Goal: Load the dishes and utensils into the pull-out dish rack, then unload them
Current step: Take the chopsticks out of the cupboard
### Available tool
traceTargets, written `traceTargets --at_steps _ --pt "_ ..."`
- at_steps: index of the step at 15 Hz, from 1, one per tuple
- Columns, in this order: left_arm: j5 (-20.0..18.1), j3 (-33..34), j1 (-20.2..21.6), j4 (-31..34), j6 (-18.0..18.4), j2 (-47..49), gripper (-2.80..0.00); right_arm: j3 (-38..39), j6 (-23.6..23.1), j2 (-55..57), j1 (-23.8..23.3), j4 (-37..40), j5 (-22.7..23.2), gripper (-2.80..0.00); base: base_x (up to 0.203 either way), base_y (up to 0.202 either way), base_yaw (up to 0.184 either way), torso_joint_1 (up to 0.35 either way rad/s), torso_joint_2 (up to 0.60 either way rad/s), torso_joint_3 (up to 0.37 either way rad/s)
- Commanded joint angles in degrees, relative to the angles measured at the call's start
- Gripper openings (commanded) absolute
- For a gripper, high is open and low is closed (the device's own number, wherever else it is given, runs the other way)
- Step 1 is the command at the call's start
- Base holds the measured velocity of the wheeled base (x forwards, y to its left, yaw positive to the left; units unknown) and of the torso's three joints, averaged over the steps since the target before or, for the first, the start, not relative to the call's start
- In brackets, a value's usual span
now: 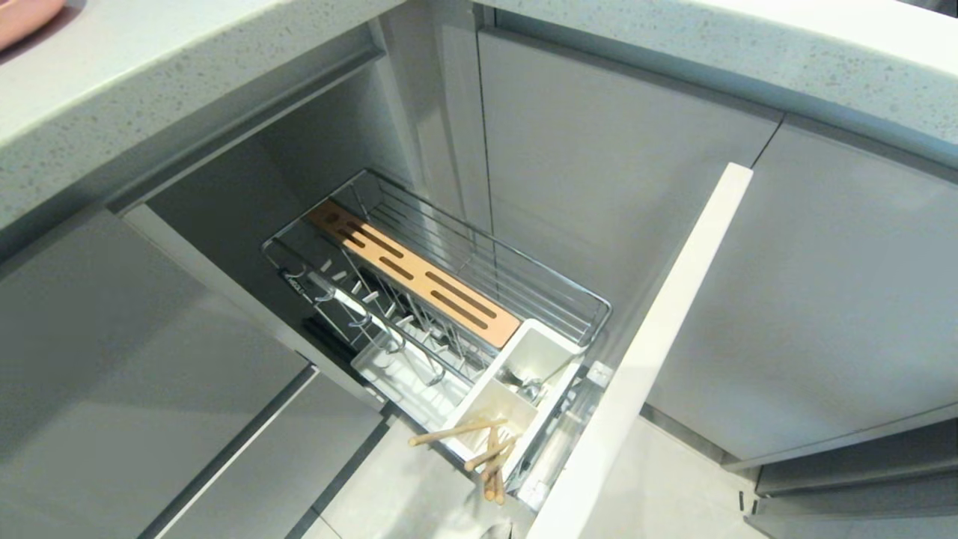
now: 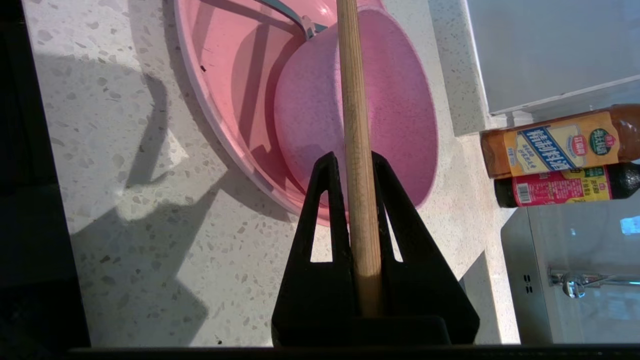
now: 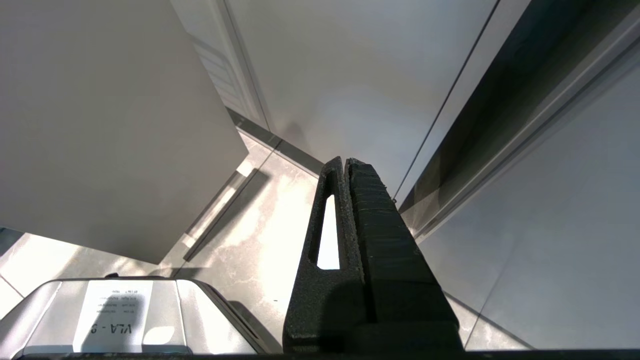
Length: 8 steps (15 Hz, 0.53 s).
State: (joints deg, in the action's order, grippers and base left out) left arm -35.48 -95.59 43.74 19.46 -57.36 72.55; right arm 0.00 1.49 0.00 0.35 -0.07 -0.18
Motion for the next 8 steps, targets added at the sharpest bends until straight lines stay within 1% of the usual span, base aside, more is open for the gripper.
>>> traceTargets --at_steps 1,8 --pt "-0.20 0.13 0.28 0.19 -0.54 1.06 -2.80 0.08 0.01 0.00 0.00 -0.01 0.01 -2.80 0.000 0.000 0.000 0.000 0.00 0.000" --pt "-0.21 -0.94 0.29 0.06 -0.65 3.81 -2.80 0.07 0.01 0.00 0.01 -0.01 0.01 -2.80 0.000 0.000 0.000 0.000 0.00 0.000"
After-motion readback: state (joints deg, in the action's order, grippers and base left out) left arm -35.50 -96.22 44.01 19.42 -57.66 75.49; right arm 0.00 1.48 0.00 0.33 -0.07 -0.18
